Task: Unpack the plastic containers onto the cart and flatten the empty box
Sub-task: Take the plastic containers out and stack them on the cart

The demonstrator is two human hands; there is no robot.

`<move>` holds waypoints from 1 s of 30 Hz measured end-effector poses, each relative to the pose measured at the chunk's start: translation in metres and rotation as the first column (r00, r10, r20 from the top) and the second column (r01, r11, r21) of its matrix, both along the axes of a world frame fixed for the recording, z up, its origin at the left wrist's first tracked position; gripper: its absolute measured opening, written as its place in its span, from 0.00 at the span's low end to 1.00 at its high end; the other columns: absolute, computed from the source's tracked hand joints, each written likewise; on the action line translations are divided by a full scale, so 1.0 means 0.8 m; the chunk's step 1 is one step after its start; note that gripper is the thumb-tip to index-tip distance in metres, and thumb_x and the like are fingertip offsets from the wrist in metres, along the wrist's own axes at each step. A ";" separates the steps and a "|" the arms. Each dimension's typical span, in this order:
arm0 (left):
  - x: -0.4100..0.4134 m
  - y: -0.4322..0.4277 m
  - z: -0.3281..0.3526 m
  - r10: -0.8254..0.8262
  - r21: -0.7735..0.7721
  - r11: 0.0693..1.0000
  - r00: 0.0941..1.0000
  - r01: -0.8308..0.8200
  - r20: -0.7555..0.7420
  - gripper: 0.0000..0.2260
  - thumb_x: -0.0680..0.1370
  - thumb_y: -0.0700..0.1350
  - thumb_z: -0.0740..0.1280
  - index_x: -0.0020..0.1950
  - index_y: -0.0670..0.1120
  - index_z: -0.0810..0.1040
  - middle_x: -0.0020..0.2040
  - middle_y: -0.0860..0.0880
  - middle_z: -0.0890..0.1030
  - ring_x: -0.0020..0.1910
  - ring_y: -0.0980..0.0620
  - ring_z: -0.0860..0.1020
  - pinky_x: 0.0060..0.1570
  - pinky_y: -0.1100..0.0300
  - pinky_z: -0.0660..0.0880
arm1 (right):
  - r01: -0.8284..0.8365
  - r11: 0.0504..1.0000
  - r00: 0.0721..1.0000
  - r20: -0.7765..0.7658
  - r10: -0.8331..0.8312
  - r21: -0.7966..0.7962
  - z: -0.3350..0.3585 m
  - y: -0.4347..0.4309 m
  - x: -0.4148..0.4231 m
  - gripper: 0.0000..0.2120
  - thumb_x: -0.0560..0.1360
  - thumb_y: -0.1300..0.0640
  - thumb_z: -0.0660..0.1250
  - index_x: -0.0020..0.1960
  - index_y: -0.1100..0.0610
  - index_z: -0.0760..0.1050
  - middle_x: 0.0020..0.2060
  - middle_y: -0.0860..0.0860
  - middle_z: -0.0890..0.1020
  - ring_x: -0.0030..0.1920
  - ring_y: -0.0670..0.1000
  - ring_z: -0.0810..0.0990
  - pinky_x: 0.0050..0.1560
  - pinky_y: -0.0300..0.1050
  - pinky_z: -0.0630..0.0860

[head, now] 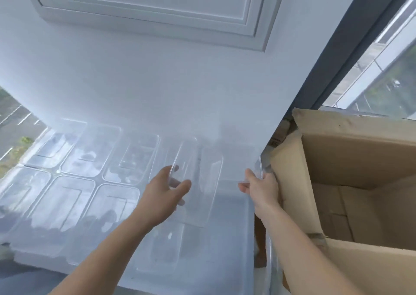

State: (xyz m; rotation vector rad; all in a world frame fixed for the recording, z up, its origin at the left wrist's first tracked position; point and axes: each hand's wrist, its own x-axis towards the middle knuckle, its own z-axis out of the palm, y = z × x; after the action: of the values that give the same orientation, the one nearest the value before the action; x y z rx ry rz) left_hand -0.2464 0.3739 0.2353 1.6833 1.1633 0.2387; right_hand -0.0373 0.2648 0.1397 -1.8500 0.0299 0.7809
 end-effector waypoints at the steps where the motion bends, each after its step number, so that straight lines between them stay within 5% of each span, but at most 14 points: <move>1: 0.000 0.008 -0.001 -0.035 0.001 0.999 0.999 0.035 -0.004 0.23 0.79 0.49 0.67 0.73 0.50 0.68 0.49 0.53 0.82 0.31 0.60 0.81 0.40 0.59 0.77 | 0.017 1.000 1.000 0.006 -0.017 -0.007 -0.004 0.003 -0.003 0.28 0.75 0.48 0.69 0.69 0.63 0.69 0.32 0.51 0.85 0.37 0.49 0.87 0.59 0.56 0.79; 6: -0.007 0.027 -0.004 -0.129 -0.013 0.992 0.992 0.129 0.003 0.23 0.79 0.49 0.67 0.73 0.50 0.67 0.49 0.53 0.82 0.30 0.60 0.81 0.41 0.58 0.77 | 0.048 0.988 0.990 0.136 -0.029 -0.144 0.002 0.006 -0.018 0.15 0.78 0.50 0.66 0.56 0.58 0.68 0.42 0.56 0.83 0.33 0.52 0.84 0.40 0.46 0.77; 11: -0.021 0.033 -0.010 -0.117 -0.041 0.992 0.993 0.117 0.008 0.24 0.78 0.48 0.68 0.73 0.49 0.68 0.49 0.52 0.82 0.32 0.58 0.82 0.40 0.58 0.78 | 0.017 0.965 0.986 0.163 0.027 -0.262 -0.012 0.004 -0.020 0.17 0.75 0.49 0.67 0.49 0.64 0.74 0.31 0.54 0.81 0.30 0.54 0.81 0.40 0.54 0.82; 19: -0.026 0.018 -0.013 -0.124 -0.037 0.992 0.992 0.124 -0.003 0.24 0.78 0.49 0.69 0.73 0.50 0.68 0.49 0.53 0.82 0.37 0.56 0.84 0.49 0.47 0.81 | 0.023 0.964 0.992 0.122 0.010 -0.265 -0.018 -0.002 -0.016 0.19 0.73 0.49 0.68 0.50 0.66 0.76 0.31 0.55 0.81 0.28 0.53 0.81 0.37 0.51 0.81; 25: -0.018 0.001 -0.012 -0.113 -0.030 0.993 0.994 0.113 -0.010 0.25 0.78 0.49 0.68 0.74 0.49 0.67 0.48 0.54 0.82 0.35 0.58 0.83 0.47 0.51 0.80 | 0.006 0.963 0.994 0.103 0.023 -0.268 -0.015 -0.005 -0.014 0.23 0.72 0.48 0.69 0.53 0.69 0.76 0.29 0.54 0.79 0.26 0.53 0.79 0.34 0.49 0.79; 30: -0.007 -0.017 -0.004 -0.067 -0.071 0.995 0.997 0.065 -0.023 0.20 0.78 0.49 0.67 0.68 0.47 0.67 0.50 0.52 0.80 0.34 0.58 0.82 0.38 0.59 0.77 | -0.061 0.944 0.978 0.171 0.122 -0.325 0.013 -0.020 -0.018 0.32 0.75 0.40 0.66 0.66 0.63 0.67 0.45 0.55 0.81 0.38 0.52 0.80 0.34 0.44 0.73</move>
State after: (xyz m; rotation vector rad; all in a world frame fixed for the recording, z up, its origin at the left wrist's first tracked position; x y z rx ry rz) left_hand -0.2519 0.3606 0.2322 1.6639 1.1199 0.1335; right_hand -0.0515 0.2491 0.1499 -2.2412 -0.0565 0.6900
